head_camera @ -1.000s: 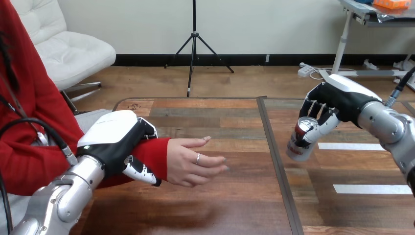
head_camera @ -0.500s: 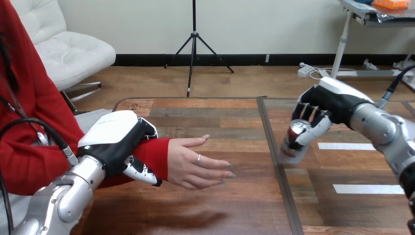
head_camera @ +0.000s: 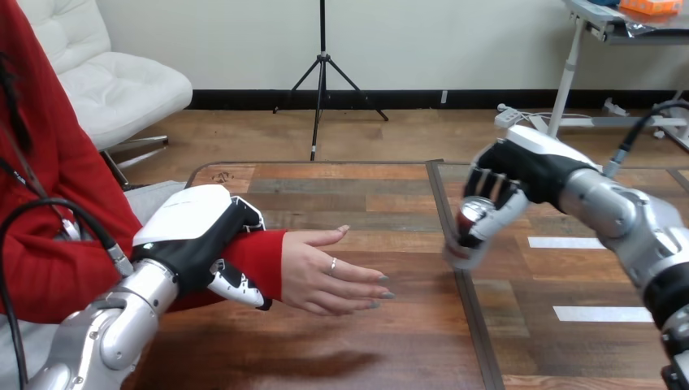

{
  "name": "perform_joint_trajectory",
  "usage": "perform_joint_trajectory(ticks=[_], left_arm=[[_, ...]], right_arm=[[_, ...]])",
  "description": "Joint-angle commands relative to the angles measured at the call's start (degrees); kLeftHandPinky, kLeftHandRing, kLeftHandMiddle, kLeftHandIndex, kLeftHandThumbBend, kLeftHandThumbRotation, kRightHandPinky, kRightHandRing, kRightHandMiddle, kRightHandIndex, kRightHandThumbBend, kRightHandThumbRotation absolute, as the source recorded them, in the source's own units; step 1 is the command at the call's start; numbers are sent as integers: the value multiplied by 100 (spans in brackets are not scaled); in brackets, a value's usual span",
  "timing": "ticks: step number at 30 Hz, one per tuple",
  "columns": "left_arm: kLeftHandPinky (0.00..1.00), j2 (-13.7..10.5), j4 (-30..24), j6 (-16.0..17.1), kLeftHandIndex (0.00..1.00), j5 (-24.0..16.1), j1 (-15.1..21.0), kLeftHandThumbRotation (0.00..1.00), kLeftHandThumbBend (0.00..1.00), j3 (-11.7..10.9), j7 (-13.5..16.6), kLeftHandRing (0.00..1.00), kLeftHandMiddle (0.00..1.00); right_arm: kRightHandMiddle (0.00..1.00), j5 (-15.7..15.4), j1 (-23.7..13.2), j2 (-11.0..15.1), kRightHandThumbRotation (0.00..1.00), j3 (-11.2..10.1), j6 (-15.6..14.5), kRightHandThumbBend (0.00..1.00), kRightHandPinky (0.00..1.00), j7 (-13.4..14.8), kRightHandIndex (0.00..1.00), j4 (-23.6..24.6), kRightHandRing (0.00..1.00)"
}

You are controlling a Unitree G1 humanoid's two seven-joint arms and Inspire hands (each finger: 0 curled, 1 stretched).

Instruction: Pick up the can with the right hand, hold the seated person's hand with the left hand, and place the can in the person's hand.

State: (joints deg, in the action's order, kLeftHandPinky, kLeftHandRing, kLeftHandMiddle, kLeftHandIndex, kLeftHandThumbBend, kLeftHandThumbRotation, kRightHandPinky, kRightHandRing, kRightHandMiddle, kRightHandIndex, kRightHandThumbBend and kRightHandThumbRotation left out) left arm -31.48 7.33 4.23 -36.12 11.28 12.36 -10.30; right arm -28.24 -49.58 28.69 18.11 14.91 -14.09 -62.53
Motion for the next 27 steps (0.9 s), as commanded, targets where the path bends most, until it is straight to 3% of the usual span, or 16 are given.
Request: perform_joint_trajectory(ticks=[1,23,27], left_arm=[[28,328,-317,184,39,174,892,0,76,-87,242,32,38],[27,664,3,328,38,166,1161,0,76,-22,406,31,37],[27,736,70,346,39,137,1216,0,77,-6,452,31,37]], right_arm=[[43,19,-1051,-154,0,-67,12,85,34,51,42,644,38],[41,24,-1109,-561,0,-52,128,85,31,47,42,940,35],[41,-1,-1141,-647,0,-34,34,84,30,26,42,1000,35]])
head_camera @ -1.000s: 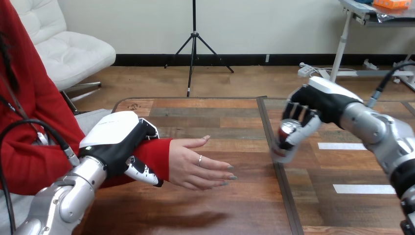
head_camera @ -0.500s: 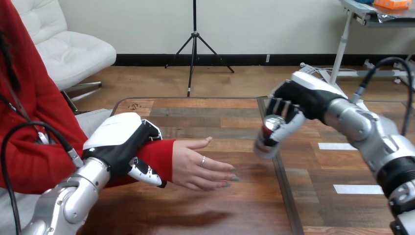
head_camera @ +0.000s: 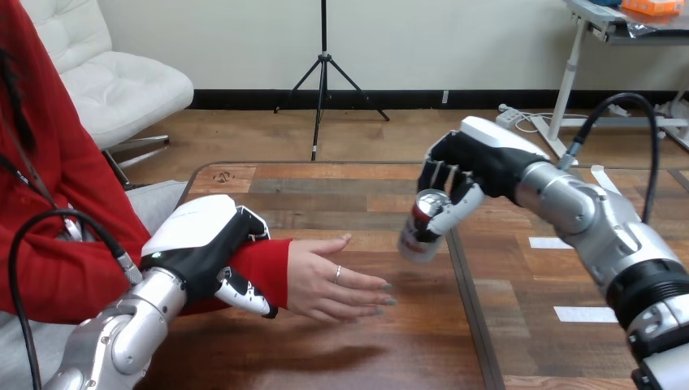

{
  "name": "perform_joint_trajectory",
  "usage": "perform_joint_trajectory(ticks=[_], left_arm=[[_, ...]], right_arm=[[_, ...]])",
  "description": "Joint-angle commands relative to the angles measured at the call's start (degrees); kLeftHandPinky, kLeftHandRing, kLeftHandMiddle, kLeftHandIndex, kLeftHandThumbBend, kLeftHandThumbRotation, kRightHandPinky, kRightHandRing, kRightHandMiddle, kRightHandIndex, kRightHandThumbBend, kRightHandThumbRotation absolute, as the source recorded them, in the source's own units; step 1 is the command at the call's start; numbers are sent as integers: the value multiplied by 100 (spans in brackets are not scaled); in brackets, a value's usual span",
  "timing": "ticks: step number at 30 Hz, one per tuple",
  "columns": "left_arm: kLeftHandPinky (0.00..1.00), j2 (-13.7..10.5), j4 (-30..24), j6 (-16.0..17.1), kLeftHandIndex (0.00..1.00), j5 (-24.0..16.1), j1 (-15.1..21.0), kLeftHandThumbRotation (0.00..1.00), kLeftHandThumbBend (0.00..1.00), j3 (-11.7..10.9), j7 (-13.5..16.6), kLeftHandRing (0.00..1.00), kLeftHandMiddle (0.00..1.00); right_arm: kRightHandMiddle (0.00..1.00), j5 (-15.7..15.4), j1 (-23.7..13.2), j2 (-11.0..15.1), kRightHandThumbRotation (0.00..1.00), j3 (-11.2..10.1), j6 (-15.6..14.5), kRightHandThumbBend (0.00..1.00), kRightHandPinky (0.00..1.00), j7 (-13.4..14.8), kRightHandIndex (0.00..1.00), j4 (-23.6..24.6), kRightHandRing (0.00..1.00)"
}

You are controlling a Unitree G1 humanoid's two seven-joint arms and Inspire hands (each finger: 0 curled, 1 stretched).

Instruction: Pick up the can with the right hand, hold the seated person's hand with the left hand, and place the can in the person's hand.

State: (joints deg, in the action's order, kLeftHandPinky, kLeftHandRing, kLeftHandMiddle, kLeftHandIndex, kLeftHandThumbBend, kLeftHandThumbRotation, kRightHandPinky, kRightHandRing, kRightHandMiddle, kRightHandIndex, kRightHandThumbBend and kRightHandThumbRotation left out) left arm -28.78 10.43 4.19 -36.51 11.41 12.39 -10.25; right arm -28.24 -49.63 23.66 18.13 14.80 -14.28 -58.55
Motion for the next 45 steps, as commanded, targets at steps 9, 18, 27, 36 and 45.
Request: perform_joint_trajectory(ticks=[9,18,27,36,45], left_arm=[[27,622,-90,323,40,133,1340,0,76,27,528,32,38],[27,800,-23,236,40,92,1485,0,76,15,628,32,39],[27,970,73,155,39,59,1631,0,76,-16,708,32,39],[26,1114,162,55,39,43,1790,0,73,-43,754,31,38],[25,1213,293,92,39,77,1964,0,71,-36,827,30,38]], right_arm=[[41,51,-1139,-293,0,-74,33,84,30,9,41,726,35],[41,27,-1130,-407,0,-61,-51,83,30,-62,41,884,35],[41,28,-1080,-508,0,-56,-41,83,30,-103,41,980,36],[40,79,-1036,-623,0,-80,-63,82,29,-170,41,1071,35],[39,76,-998,-729,0,-83,-65,81,27,-169,41,1130,33]])
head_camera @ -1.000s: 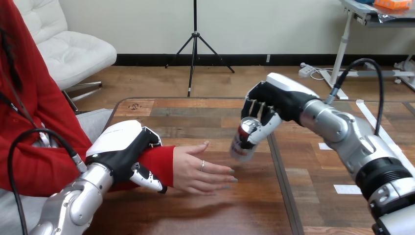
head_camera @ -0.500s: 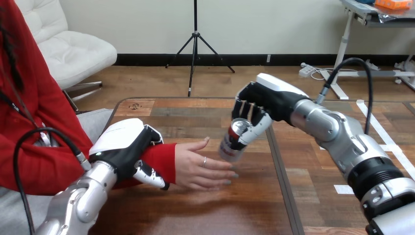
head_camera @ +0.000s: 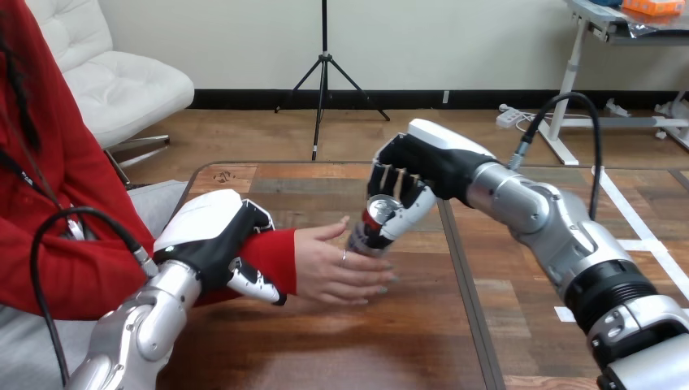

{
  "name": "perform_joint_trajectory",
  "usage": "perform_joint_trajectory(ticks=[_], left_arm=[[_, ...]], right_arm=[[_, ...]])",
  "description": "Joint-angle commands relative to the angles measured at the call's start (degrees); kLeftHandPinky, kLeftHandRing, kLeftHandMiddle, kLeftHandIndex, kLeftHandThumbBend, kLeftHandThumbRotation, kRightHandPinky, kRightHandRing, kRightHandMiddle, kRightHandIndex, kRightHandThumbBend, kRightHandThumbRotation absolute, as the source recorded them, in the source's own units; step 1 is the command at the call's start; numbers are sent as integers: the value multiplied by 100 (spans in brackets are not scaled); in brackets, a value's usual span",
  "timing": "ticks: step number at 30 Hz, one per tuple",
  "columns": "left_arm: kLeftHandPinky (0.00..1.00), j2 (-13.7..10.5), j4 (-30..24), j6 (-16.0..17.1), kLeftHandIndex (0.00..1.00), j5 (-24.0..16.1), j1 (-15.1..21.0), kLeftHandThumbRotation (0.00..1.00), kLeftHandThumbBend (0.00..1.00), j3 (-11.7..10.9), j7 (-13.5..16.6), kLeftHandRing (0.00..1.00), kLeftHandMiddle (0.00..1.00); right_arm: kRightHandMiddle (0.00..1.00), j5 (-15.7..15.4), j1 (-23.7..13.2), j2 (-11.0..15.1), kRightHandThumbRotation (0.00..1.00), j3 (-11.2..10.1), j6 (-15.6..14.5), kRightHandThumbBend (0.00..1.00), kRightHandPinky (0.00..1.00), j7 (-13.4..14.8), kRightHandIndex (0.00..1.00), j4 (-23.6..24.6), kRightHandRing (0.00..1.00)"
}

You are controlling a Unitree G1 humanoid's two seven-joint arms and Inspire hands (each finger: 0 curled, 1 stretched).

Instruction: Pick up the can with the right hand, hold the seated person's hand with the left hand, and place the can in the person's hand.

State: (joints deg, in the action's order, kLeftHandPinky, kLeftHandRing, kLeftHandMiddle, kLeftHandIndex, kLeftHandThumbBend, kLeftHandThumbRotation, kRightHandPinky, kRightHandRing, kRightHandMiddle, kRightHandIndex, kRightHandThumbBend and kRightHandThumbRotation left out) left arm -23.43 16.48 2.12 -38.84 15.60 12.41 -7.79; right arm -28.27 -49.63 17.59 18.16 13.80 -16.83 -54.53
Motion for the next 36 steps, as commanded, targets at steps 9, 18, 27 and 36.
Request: perform_joint_trajectory(ticks=[9,18,27,36], left_arm=[[24,774,-219,279,38,372,1676,0,70,-51,578,30,37],[24,855,-193,210,38,424,1760,0,70,-79,564,30,38],[24,895,-76,212,38,332,1878,0,70,-47,694,29,38],[25,916,16,237,38,328,1956,0,69,-62,762,30,38]], right_arm=[[39,89,-1000,-195,0,-101,-18,80,26,49,41,770,33],[41,64,-1003,-245,0,-94,-99,80,28,10,41,860,35],[41,53,-1004,-257,0,-82,-137,79,28,-22,42,926,35],[41,78,-996,-288,0,-93,-273,78,28,-108,42,1033,35]])
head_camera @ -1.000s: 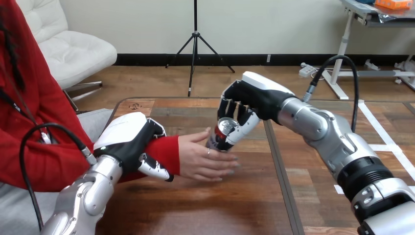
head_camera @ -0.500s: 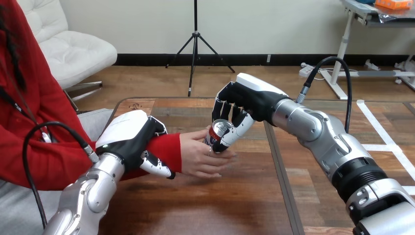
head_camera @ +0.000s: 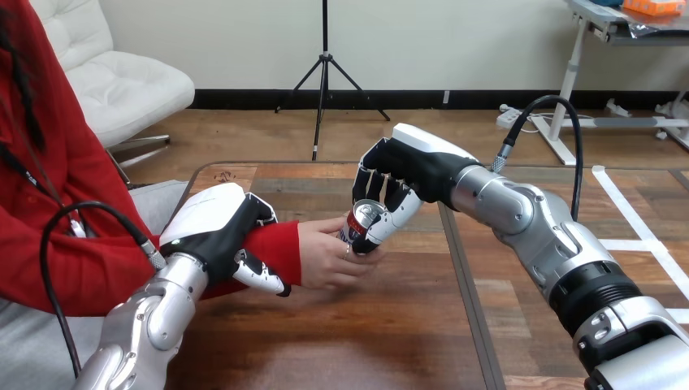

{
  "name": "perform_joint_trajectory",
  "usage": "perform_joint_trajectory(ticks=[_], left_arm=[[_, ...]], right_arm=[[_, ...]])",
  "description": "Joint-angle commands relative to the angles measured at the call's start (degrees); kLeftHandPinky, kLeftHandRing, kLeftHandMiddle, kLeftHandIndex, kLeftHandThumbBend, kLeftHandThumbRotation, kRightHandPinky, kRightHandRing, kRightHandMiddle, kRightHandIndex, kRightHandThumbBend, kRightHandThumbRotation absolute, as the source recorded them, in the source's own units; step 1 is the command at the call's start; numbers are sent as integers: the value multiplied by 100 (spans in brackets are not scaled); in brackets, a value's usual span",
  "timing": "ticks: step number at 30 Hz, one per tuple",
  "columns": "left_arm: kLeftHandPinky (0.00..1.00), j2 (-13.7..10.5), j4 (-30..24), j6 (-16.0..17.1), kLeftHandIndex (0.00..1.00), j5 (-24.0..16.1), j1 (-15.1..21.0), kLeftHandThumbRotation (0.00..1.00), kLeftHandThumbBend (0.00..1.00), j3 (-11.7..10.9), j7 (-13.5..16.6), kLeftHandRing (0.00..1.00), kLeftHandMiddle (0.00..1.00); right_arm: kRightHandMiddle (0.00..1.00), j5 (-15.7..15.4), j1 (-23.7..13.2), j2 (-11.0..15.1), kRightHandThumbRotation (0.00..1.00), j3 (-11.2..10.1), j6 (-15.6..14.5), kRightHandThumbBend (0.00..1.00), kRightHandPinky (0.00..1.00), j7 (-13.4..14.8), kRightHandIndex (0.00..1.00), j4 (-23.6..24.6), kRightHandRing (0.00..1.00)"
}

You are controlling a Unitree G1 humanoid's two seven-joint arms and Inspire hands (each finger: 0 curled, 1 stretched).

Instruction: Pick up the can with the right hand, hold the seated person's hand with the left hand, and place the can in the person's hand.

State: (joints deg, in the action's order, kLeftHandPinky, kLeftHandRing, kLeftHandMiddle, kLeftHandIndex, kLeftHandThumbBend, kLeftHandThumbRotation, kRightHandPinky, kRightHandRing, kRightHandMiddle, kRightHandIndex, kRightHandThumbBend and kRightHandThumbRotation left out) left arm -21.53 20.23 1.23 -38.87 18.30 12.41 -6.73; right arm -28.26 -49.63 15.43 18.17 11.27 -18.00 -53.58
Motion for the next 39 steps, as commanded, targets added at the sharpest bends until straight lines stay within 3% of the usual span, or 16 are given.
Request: perform_joint_trajectory(ticks=[1,12,28,31,39], left_arm=[[25,726,-351,332,38,332,1690,0,69,-62,664,30,38],[26,689,-275,384,39,284,1702,0,70,-36,739,31,38],[28,620,-283,555,41,268,1602,0,72,2,842,32,39],[29,585,-352,543,42,251,1548,0,72,11,812,33,40],[33,357,-616,435,48,-37,1445,0,75,154,601,39,46]], right_arm=[[41,75,-994,-73,0,-93,-26,78,28,9,42,947,35],[41,106,-980,-32,0,-111,116,79,29,40,42,948,36],[42,108,-951,20,0,-135,61,82,29,43,42,996,37],[44,57,-944,2,0,-130,-229,83,32,18,44,1069,39],[50,68,-888,32,6,-155,-358,89,39,49,48,1144,46]])
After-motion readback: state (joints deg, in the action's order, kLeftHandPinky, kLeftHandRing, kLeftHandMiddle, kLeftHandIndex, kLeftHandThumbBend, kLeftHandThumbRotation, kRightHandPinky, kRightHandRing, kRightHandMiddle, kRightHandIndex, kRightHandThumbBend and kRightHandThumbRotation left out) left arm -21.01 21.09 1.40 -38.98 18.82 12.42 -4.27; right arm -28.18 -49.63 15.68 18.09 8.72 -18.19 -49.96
